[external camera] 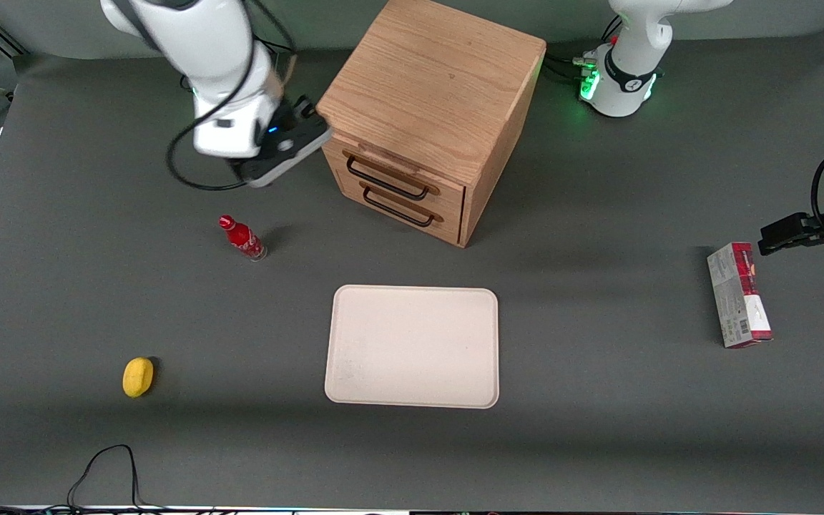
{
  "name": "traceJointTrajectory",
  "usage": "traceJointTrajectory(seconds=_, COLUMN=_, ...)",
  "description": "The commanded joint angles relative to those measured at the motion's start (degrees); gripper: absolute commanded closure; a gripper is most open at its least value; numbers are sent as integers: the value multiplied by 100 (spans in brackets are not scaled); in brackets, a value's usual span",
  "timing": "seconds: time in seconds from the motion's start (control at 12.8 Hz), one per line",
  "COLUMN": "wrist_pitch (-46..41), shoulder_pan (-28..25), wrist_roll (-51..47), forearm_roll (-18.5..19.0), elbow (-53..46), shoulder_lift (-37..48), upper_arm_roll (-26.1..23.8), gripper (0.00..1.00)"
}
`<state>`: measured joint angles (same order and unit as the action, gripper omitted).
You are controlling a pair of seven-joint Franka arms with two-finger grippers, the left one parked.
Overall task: Open upper drawer
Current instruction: 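Move the right gripper to the upper drawer's black handle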
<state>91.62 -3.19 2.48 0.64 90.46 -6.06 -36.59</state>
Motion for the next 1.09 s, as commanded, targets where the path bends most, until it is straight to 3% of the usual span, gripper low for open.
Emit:
traceJointTrajectory(seconds=0.0, wrist_pitch=-101, shoulder_pan=55, wrist_roll=612, forearm_roll=-46, elbow=-292, shoulder_lift=-561, upper_arm_roll=-489, gripper=0)
traceJointTrajectory(seconds=0.31, wrist_pitch=285, shoulder_pan=55, wrist_roll=928, forearm_roll=-293, elbow=-275, shoulder_lift=-1150, upper_arm_roll=-701, gripper=0)
traceJointTrajectory(seconds=1.01, wrist_pitch=734, shoulder_pan=108, wrist_roll=1545, forearm_roll=-48, elbow=-266, shoulder_lift=-1810, upper_arm_roll=-657, gripper=0)
